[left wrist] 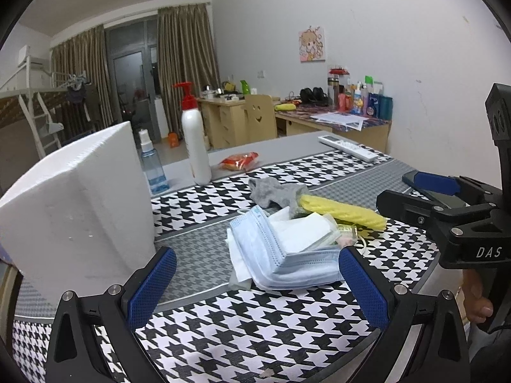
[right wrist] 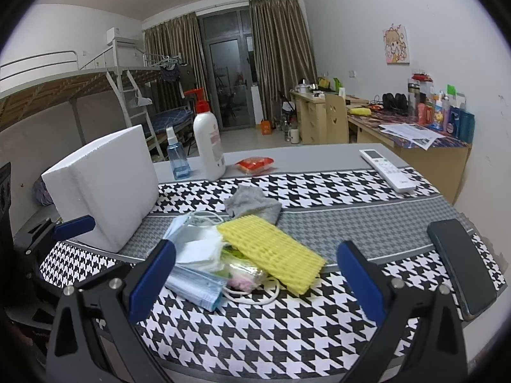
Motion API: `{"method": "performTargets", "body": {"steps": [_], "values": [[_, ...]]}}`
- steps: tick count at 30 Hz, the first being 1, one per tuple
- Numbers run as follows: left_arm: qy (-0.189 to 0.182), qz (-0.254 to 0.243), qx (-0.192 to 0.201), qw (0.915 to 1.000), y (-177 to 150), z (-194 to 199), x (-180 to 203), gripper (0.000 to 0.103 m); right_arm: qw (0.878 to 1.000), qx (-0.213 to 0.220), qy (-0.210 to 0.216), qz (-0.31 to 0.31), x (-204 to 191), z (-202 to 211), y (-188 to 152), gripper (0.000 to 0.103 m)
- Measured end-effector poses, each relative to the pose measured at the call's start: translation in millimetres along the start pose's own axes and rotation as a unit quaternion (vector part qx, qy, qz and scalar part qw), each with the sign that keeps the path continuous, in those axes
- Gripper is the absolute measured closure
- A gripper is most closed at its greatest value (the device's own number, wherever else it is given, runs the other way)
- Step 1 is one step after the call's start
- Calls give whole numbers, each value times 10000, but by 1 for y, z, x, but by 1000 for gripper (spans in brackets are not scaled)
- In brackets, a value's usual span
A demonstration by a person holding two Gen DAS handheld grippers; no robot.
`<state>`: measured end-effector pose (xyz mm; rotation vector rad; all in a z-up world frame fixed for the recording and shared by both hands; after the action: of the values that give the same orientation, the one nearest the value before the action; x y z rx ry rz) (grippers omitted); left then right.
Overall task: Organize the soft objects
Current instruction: 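Grasp the blue face masks with the left gripper while the right gripper grasps the yellow foam net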
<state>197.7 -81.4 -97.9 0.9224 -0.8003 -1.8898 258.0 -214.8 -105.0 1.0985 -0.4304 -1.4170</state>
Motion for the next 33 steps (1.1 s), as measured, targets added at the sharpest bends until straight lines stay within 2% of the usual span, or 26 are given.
{"method": "performTargets", "body": {"steps": [5,15,20,28,33], "values": [[-78,-71,-70,9999,-1,-6,5,4,10000,-73,-16,-10,2,-4,-1,1],[-384,-108,-305,9987,-7,-26,11,23,9995,-325,-15,-30,6,-16,-5,1],[-513,-158,-377,9978,-7,-34,18,26,9991,-408,-58,-40,11,-21,-5,1],[-560,-366,-473,9966,-7,-43,27,40,9984,-557,-63,-91,17,-30,-6,1],[-648,-342,-604,9955,-11,-49,28,57,9978,-666,-33,-57,18,-35,-6,1]]}}
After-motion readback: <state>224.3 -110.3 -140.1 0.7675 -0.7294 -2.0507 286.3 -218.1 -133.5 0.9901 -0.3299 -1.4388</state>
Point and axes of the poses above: each gripper's, at about its wrist camera, not at the fingertips, and z roughly against the way its jaws point, x to its right, y to its top, the point moved 9 cm from there along -z, roughly the way its jaws point, and after that the axes turned 15 degrees about -z, right-handed, at the moved point
